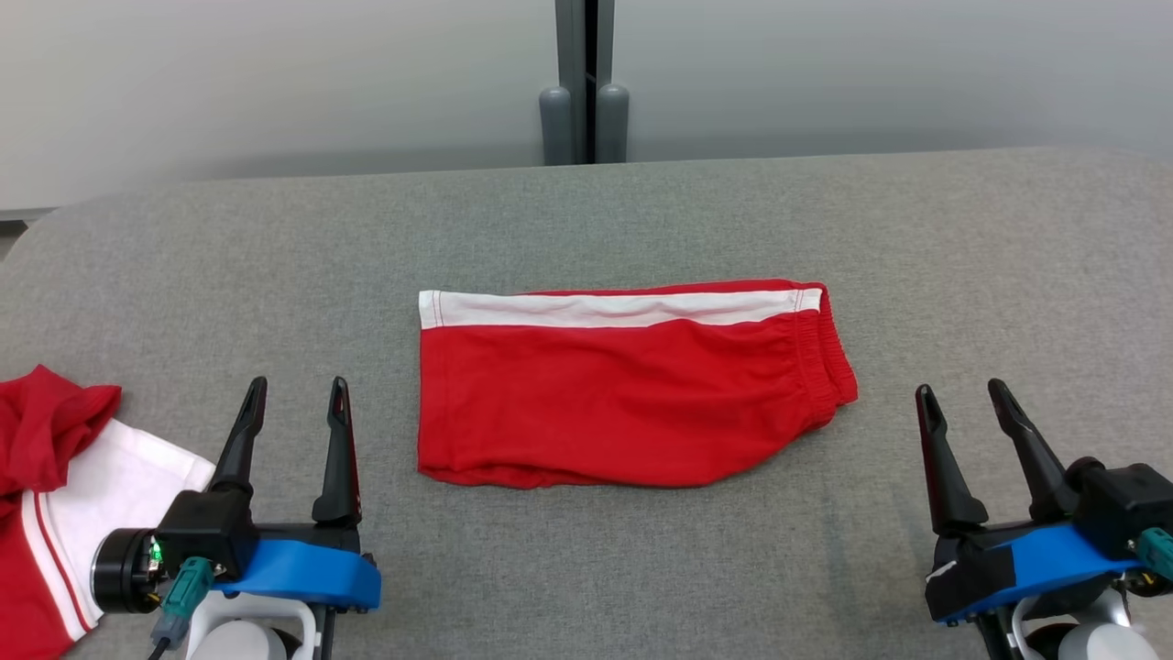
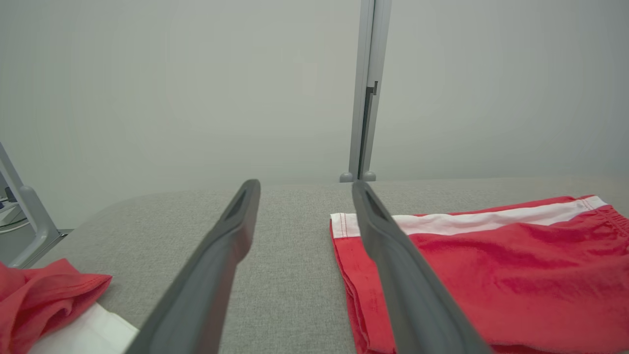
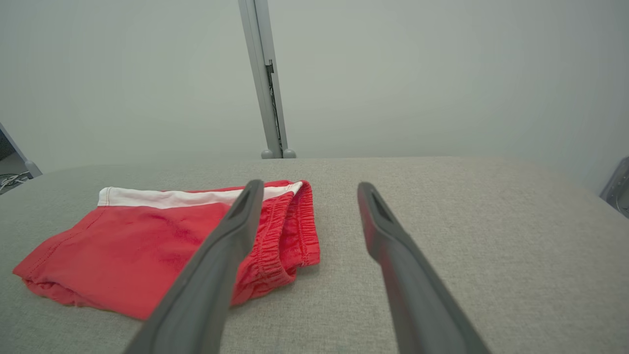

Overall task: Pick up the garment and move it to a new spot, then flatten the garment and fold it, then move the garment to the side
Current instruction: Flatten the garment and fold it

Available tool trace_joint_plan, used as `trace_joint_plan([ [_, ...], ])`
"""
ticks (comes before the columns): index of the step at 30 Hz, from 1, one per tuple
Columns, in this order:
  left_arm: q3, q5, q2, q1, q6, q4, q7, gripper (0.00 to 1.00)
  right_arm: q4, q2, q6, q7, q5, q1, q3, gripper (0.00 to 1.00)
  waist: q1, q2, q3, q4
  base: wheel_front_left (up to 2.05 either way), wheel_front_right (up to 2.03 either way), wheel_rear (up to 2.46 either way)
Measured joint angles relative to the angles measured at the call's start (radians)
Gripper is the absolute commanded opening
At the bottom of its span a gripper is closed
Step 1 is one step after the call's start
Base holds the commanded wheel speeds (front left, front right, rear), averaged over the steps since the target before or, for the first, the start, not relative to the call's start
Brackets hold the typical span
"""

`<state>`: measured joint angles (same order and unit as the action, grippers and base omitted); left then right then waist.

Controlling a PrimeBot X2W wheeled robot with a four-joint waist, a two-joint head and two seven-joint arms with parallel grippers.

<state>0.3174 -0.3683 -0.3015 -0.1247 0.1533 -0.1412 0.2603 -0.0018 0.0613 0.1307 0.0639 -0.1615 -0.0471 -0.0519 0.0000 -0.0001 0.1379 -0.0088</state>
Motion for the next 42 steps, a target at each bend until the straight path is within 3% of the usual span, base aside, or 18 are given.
trace_joint_plan([
  [6, 0.006, 0.019, 0.012, -0.039, 0.0, 0.024, 0.001, 1.0, 0.051, 0.032, 0.0, -0.018, -0.008, -0.046, 0.022, 1.0, 0.0001, 0.0001, 0.048, 0.019, 0.0, 0.0, 0.0],
  [14, 0.012, 0.054, 0.048, -0.112, -0.017, 0.053, 0.001, 1.0, 0.251, 0.053, 0.0, -0.027, -0.024, -0.201, 0.073, 1.0, 0.0002, 0.0003, 0.149, 0.07, 0.0, 0.0, 0.0],
  [20, 0.005, 0.078, 0.072, -0.161, -0.04, 0.051, 0.001, 1.0, 0.415, 0.091, 0.0, -0.023, -0.01, -0.288, 0.048, 1.0, 0.0002, 0.0003, 0.206, 0.115, 0.0, 0.0, 0.0],
  [27, -0.015, 0.102, 0.101, -0.172, -0.059, 0.047, 0.001, 1.0, 0.516, 0.089, 0.0, -0.038, -0.026, -0.344, 0.031, 1.0, 0.0, 0.0002, 0.23, 0.139, 0.0, 0.0, 0.0],
  [28, -0.017, 0.106, 0.107, -0.172, -0.062, 0.047, 0.001, 1.0, 0.525, 0.088, 0.0, -0.048, -0.037, -0.351, 0.039, 0.58, -0.0001, 0.0001, 0.23, 0.14, 0.0, 0.0, 0.0],
  [30, -0.021, 0.114, 0.117, -0.173, -0.066, 0.048, 0.001, 1.0, 0.537, 0.092, -0.002, -0.059, -0.063, -0.364, 0.052, 0.13, -0.0001, 0.0, 0.231, 0.142, 0.0, 0.0, 0.0],
  [31, -0.025, 0.116, 0.119, -0.173, -0.068, 0.048, 0.001, 1.0, 0.54, 0.094, -0.002, -0.064, -0.074, -0.367, 0.059, 0.0, -0.0001, 0.0, 0.23, 0.144, 0.0, 0.0, 0.0],
  [42, -0.061, 0.144, 0.134, -0.143, -0.084, 0.028, 0.001, 1.0, 0.522, 0.139, 0.0, -0.028, -0.172, -0.33, 0.109, 0.0, 0.0001, 0.0002, 0.175, 0.125, 0.0, 0.0, 0.0],
])
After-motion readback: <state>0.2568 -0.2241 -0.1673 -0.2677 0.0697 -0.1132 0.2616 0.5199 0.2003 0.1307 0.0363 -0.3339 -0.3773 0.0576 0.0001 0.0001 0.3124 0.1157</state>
